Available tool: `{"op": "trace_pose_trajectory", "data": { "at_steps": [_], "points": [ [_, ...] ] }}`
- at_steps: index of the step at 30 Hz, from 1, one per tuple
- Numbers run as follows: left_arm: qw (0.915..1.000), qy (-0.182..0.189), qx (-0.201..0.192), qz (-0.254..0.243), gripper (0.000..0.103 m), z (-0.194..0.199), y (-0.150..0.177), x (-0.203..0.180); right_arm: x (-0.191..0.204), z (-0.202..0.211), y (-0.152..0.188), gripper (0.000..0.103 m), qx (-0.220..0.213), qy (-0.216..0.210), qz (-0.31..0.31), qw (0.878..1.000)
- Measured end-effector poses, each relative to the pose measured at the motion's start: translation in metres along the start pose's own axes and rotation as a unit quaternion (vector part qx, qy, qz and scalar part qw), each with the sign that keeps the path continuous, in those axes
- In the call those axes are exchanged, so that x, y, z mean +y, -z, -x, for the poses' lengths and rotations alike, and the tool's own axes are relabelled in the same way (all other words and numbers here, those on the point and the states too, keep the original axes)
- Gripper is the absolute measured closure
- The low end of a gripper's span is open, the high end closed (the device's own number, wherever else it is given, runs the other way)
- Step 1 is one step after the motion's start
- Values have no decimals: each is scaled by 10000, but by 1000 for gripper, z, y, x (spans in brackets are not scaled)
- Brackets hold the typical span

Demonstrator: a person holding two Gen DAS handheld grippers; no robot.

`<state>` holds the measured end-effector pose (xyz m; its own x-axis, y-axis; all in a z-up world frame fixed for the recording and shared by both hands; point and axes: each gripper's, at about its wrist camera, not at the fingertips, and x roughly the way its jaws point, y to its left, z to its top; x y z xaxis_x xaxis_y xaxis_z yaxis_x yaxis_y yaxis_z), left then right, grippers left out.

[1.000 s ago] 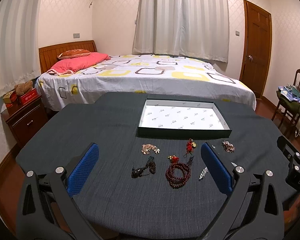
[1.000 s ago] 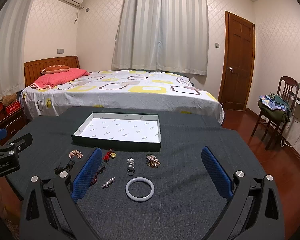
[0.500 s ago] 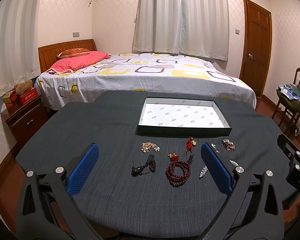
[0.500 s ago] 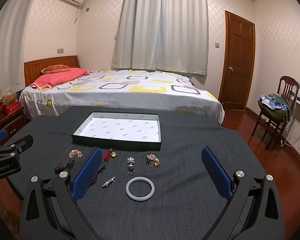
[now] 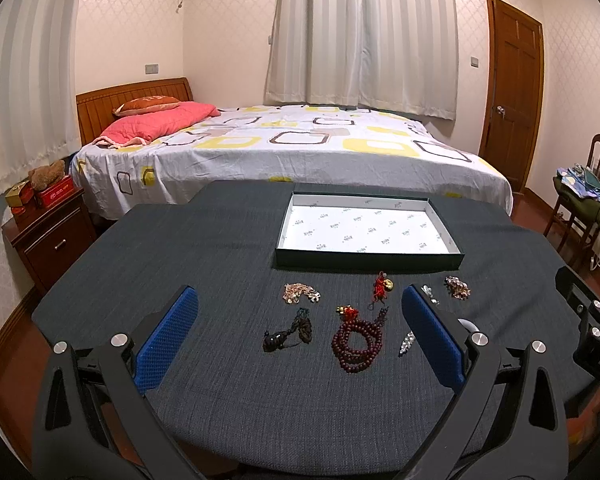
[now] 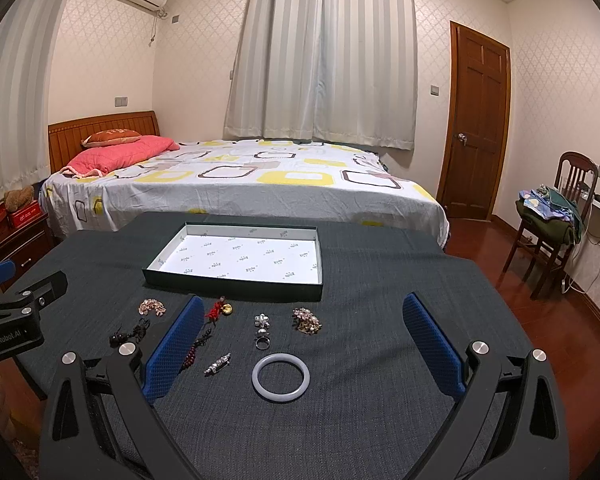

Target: Organize jewelry

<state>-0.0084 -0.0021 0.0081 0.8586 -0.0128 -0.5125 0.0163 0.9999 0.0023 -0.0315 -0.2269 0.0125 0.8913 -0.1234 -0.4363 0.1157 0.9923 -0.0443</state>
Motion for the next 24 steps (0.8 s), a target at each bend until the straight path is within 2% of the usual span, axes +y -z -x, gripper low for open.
{"op": "trace_pose_trajectory", "data": {
  "at_steps": [24],
  "points": [
    [10000,-3,30,-27,4,-1,7,0,0,0,0,6,-4,-3,-4,10000]
  ]
}}
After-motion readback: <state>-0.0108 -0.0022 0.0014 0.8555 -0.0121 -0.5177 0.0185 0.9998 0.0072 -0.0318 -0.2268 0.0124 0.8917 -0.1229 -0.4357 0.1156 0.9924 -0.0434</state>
